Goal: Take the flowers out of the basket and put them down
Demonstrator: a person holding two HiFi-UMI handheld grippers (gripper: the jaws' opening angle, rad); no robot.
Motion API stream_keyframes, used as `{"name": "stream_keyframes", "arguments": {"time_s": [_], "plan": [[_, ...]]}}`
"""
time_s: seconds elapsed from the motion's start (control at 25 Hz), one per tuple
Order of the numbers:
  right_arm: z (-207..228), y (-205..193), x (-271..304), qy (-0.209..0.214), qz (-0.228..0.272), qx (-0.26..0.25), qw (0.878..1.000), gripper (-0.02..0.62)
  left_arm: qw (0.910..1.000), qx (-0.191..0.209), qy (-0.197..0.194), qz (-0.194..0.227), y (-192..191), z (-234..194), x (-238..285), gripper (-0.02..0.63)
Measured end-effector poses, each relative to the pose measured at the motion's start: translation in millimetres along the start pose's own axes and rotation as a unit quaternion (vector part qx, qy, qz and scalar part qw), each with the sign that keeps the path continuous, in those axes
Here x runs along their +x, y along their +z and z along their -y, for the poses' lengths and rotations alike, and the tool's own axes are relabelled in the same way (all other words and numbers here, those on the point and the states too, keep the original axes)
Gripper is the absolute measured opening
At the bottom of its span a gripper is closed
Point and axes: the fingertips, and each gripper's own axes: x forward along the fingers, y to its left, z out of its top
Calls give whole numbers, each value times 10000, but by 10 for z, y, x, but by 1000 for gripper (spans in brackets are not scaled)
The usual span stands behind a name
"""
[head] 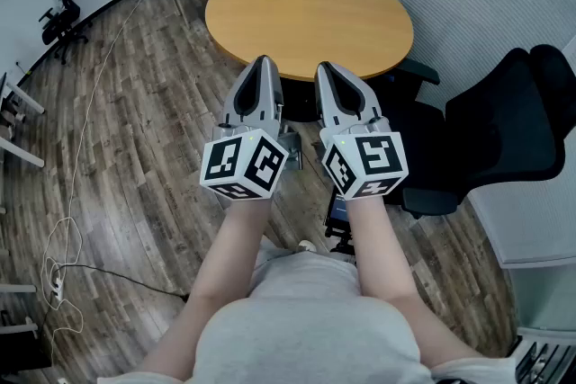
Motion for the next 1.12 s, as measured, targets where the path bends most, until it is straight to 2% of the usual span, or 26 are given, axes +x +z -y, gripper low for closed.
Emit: {"name": "stream_keyframes", "arguments": {"time_s": [0.24, 0.6, 1.12], "plan": [[-34, -25, 191, -37, -12, 33, 10000, 25, 10000, 23, -62, -71, 41, -145, 108, 5], [-230, -157, 680, -48, -86, -32, 9999, 25, 9996, 25, -152, -218, 111, -583, 365, 5], [-530, -387, 1603, -28, -144, 57, 9999, 25, 9995, -129, -72, -267, 325, -1503, 822, 5]]}}
